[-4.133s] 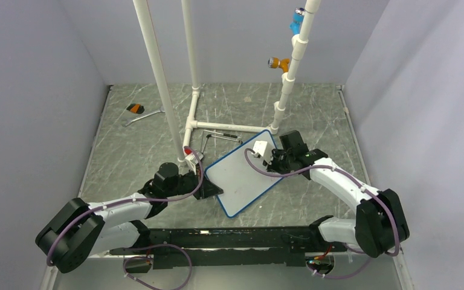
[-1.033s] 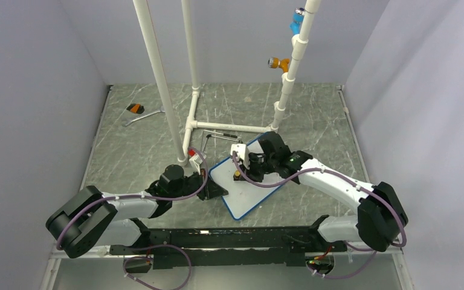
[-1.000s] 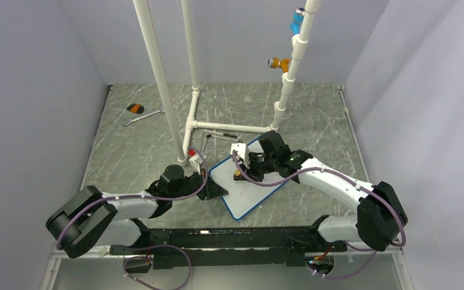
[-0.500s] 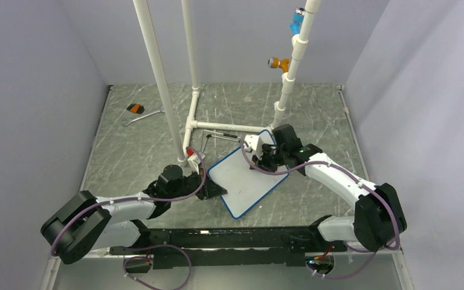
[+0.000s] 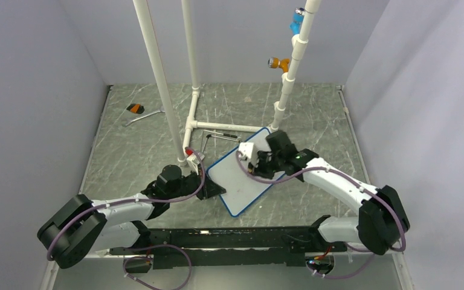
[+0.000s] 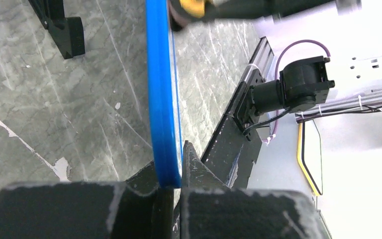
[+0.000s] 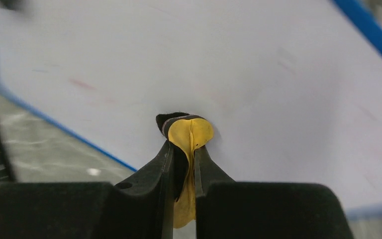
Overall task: Erase the whiteboard
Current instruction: Erase the whiteboard at the center of the board.
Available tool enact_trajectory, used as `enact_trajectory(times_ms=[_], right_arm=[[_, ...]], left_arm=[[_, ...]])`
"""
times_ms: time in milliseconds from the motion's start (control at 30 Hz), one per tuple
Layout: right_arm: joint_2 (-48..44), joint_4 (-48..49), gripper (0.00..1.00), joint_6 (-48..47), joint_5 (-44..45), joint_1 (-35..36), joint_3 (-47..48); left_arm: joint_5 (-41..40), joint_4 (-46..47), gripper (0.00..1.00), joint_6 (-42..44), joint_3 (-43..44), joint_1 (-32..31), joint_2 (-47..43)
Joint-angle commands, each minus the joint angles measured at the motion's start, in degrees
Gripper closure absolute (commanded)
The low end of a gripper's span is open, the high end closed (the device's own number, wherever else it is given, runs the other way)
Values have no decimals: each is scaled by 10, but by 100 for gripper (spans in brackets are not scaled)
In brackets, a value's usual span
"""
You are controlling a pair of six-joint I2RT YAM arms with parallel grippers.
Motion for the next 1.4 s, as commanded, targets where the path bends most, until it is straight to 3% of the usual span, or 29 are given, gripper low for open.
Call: enact_trajectory(times_ms=[0,133,300,367,467,633,767,900,967,1167,1367], right_arm=[[-30,98,100,25,121,-78,-25],[-8,23,100,-12,18,-69,-12],[-7,-36,100,-95,-48,55,-24],[-1,-43,100,-108,-55,70,-23],[-2,-19,100,-88,-14,53,-22],[-23,40,100,-33,40,-47,-22],[-38,39,100,-45,47,-100,-34],[-51,-36,100,-115,-95,-96,-47],[-56,-64,100,-169,-126,-61,-61],[-67,-28,100,-175,-64,-15,-79],[-69,38,100,-118,33,-91,-80]], left_arm=[[64,39,100,12,15,-11,-30],[66,42,100,13,10,-11,-35],[63,47,100,11,4,-11,-41],[62,44,100,12,3,-11,-45],[62,38,100,14,0,-11,-55],[66,34,100,18,0,-11,-59],[69,29,100,20,1,-11,-61],[72,21,100,26,2,-11,-65],[73,17,100,29,3,-11,-66],[72,9,100,32,2,-11,-75],[74,-20,100,45,3,-10,-96]])
